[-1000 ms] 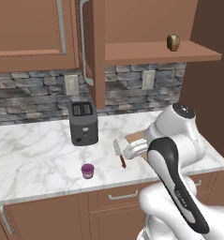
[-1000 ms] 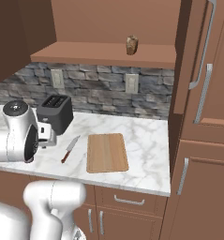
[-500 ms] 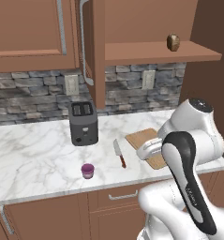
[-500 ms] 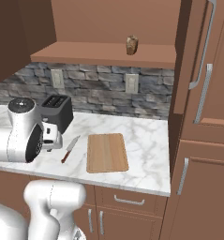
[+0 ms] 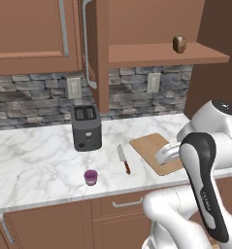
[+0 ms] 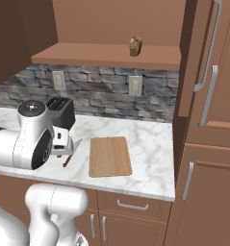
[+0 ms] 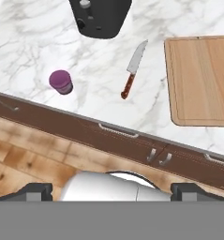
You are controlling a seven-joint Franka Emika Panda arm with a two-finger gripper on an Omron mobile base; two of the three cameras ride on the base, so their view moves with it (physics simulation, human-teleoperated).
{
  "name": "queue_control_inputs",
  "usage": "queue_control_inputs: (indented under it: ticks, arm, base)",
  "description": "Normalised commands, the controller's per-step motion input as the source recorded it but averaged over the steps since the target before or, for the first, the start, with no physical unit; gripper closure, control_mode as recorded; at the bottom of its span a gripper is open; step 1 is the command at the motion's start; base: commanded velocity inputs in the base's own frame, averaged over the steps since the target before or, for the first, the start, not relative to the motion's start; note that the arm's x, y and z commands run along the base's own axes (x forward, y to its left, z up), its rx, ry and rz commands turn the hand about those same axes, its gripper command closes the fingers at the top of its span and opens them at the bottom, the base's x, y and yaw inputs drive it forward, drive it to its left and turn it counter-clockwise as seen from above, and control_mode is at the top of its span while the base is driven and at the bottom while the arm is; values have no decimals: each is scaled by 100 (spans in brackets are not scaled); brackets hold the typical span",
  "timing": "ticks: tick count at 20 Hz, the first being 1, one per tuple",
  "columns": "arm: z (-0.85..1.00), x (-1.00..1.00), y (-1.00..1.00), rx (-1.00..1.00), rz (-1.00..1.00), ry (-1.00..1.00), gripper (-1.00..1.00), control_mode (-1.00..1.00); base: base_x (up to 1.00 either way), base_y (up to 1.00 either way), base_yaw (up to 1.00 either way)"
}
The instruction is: Pick the bread, place it on the cutting board, pick the jam, place it on the counter, and close the cabinet.
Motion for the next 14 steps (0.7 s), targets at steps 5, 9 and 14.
queue_control_inputs:
  ticks: [5,9,14]
  arm:
    - [3,0,-26,0,-5,-5,-100,-100]
    - [1,0,-22,0,-6,-6,-100,-100]
    - [4,0,-20,0,-10,-5,-100,-100]
  base:
    - [0,0,0]
    - [0,0,0]
    - [0,0,0]
